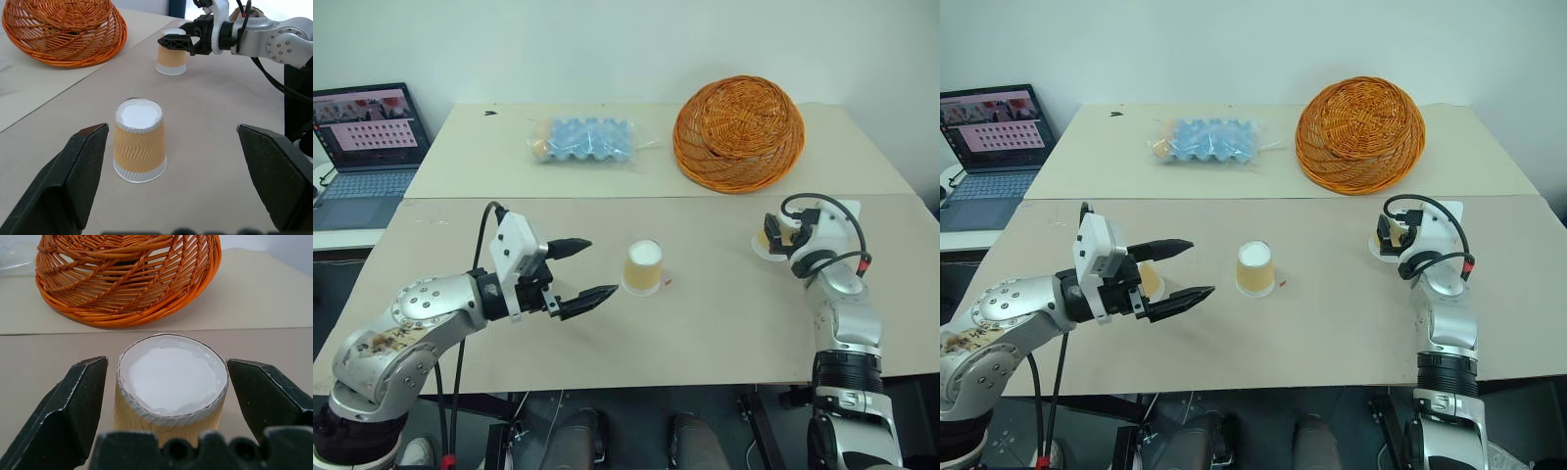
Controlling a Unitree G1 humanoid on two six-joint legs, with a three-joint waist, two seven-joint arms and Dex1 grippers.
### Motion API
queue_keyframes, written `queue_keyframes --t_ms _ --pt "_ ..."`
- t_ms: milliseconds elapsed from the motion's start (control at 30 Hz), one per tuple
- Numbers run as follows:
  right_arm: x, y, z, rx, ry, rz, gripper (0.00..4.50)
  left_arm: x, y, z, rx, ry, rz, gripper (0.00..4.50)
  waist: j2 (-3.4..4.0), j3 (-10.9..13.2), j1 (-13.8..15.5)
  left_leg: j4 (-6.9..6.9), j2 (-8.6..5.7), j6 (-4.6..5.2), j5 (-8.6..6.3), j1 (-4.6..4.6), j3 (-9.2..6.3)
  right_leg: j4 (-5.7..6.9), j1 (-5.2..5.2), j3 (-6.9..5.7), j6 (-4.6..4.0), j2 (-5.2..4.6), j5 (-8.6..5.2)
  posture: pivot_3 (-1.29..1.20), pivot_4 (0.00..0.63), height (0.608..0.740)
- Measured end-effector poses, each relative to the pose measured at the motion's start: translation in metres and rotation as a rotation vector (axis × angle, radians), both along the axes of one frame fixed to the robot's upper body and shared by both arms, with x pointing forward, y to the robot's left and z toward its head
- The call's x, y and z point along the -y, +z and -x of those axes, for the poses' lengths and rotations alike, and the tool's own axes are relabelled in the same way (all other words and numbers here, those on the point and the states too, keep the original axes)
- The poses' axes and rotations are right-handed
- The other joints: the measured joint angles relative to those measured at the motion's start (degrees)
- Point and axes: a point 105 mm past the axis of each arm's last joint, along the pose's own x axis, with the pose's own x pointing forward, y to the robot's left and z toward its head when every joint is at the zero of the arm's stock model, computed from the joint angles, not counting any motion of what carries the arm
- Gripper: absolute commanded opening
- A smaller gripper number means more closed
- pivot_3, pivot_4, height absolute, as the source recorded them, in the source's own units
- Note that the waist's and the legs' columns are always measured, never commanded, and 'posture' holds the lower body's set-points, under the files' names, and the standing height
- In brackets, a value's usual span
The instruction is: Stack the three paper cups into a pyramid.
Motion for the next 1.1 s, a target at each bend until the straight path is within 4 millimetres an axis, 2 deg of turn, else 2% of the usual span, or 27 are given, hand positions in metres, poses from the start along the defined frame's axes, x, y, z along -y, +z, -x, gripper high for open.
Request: queue_keyframes --t_ms 67,167,400,500,600,667,733,767,833,900,967,1100 --pt "0.0 0.0 0.0 0.001 -0.001 -0.005 3.89 0.0 0.0 0.0 0.0 0.0 0.0 4.5 0.0 0.0 0.0 0.0 0.0 0.0 0.0 0.0 0.0 0.0 0.0 0.0 0.0 0.0 0.0 0.0 0.15 0.726" --pt "-0.001 0.0 0.0 0.002 0.0 -0.009 2.88 0.0 0.0 0.001 0.001 0.0 -0.001 4.5 0.0 0.0 0.0 0.0 0.0 0.0 0.0 0.0 0.0 0.0 0.0 0.0 0.0 0.0 0.0 0.0 0.15 0.726" --pt "-0.004 0.003 0.0 0.01 0.019 -0.003 2.88 0.0 0.0 0.0 0.001 0.001 -0.001 4.5 0.0 0.0 0.0 0.0 0.0 0.0 0.0 0.0 0.0 0.0 -0.01 0.0 0.0 0.0 0.0 0.0 0.15 0.726" --pt "-0.011 0.021 0.003 0.063 0.094 0.015 2.88 0.0 0.0 0.0 0.002 0.001 0.0 4.5 0.02 0.0 0.0 0.0 0.0 0.01 -0.01 -0.01 0.0 -0.01 -0.02 0.0 0.0 0.0 0.0 0.0 0.15 0.726" --pt "-0.028 0.056 0.014 0.151 0.27 0.037 2.88 0.001 0.0 0.0 0.002 0.004 0.003 4.5 0.03 0.0 0.0 -0.01 0.02 0.07 -0.04 -0.01 -0.01 -0.04 0.0 0.0 0.0 0.0 0.0 0.0 0.15 0.726" --pt "-0.05 0.074 0.033 0.165 0.5 0.067 2.88 0.001 0.0 0.0 0.003 0.003 0.004 4.5 0.03 0.0 0.2 -0.01 0.03 0.14 -0.08 -0.01 -0.04 -0.08 0.03 -0.04 0.01 -0.01 0.0 0.0 0.15 0.726" --pt "-0.071 0.082 0.054 0.143 0.714 0.081 2.88 0.001 0.0 0.0 0.003 0.003 0.004 4.5 0.02 0.0 0.3 0.0 0.06 0.2 -0.13 -0.01 -0.06 -0.12 0.07 -0.07 0.01 -0.01 0.0 0.0 0.15 0.726" --pt "-0.086 0.08 0.075 0.095 0.898 0.095 2.88 0.002 0.0 0.001 0.003 -0.002 0.004 4.5 0.02 0.0 0.5 -0.01 0.06 0.24 -0.15 -0.01 -0.08 -0.17 0.1 -0.08 0.01 -0.02 0.0 0.0 0.15 0.726" --pt "-0.105 0.069 0.104 -0.012 1.147 0.108 2.88 0.002 0.0 0.001 0.002 -0.001 0.004 4.5 -0.04 0.0 0.7 0.02 0.09 0.28 -0.18 0.01 -0.11 -0.22 0.17 -0.13 0.0 -0.03 0.0 0.0 0.15 0.726" --pt "-0.111 0.059 0.117 -0.081 1.272 0.108 2.88 0.003 0.0 0.001 0.001 -0.003 0.006 4.5 -0.07 0.0 0.8 0.08 0.05 0.29 -0.19 0.0 -0.09 -0.22 0.16 -0.07 0.01 -0.08 0.03 0.0 0.15 0.726" --pt "-0.111 0.05 0.121 -0.142 1.335 0.108 2.88 0.003 -0.001 0.001 0.0 -0.002 0.005 4.5 -0.08 0.0 0.8 0.13 0.06 0.28 -0.18 0.01 -0.09 -0.22 0.12 -0.07 0.01 -0.09 0.03 0.0 0.15 0.726" --pt "-0.117 0.04 0.102 -0.159 1.342 0.131 2.88 0.003 -0.002 0.003 -0.002 -0.004 0.005 4.5 -0.1 0.0 0.7 0.12 0.08 0.18 -0.13 0.01 -0.06 -0.19 0.04 -0.05 -0.03 -0.08 0.06 0.0 0.15 0.726"
